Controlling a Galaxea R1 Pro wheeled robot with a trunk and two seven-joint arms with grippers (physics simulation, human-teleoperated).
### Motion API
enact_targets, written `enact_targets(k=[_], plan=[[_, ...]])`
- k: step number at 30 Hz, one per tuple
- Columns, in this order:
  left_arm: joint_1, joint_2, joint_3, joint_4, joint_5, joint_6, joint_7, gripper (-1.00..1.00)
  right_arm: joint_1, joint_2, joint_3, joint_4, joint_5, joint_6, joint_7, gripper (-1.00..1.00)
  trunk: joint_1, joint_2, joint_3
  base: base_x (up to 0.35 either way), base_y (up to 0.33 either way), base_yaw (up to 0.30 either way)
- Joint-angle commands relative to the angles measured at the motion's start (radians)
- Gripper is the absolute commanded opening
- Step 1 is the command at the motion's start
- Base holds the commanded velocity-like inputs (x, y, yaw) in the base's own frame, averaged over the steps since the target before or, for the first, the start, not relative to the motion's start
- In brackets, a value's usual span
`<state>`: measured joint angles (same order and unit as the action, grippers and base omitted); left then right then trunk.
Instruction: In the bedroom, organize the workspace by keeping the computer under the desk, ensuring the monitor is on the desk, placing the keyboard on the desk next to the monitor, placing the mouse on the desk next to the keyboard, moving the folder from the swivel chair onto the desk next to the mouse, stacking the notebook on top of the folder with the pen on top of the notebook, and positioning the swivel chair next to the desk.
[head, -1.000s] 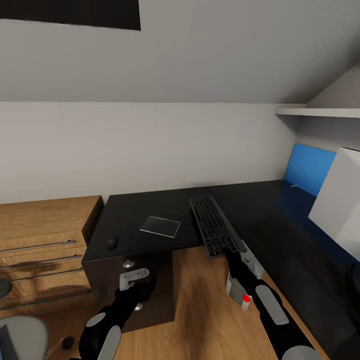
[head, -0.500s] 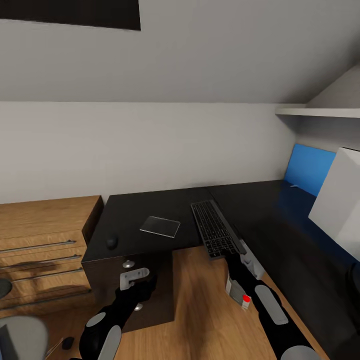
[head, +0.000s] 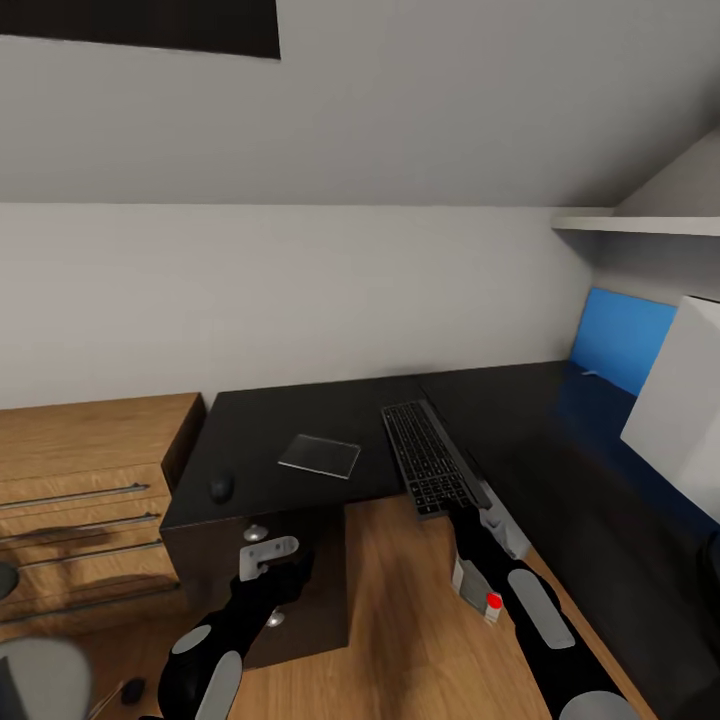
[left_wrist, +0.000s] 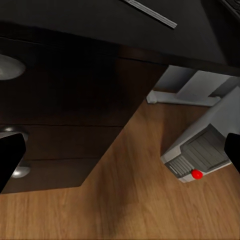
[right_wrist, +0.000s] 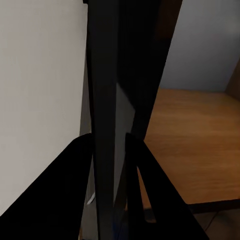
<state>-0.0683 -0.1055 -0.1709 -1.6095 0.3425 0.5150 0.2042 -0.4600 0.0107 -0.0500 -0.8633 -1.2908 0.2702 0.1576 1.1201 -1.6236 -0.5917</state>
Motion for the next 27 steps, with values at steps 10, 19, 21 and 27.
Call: enact_targets(k=[10,19,21,27], plan=[[-0.001,0.001,-0.001,-0.001,0.010,0.003,0.009,1.00,0.000,0.001,-0.004,0.003,0.007,0.007,-0.015,1.00,0.000,0.000,-0.001,0.010,0.000,0.000],[-0.001,0.001,-0.001,0.000,0.010,0.003,0.009,1.00,0.000,0.002,-0.003,0.001,0.006,0.008,-0.015,1.00,0.000,0.000,-0.001,0.000,0.000,0.000],[-0.001,0.001,-0.001,0.000,0.010,0.003,0.009,1.00,0.000,0.002,-0.003,0.000,0.006,0.008,-0.014,1.00,0.000,0.000,-0.001,0.000,0.000,0.000],[-0.001,0.001,-0.001,0.000,0.010,0.003,0.009,1.00,0.000,0.001,-0.002,0.000,0.007,0.009,-0.014,1.00,0.000,0.000,-0.001,-0.027,0.000,0.000]])
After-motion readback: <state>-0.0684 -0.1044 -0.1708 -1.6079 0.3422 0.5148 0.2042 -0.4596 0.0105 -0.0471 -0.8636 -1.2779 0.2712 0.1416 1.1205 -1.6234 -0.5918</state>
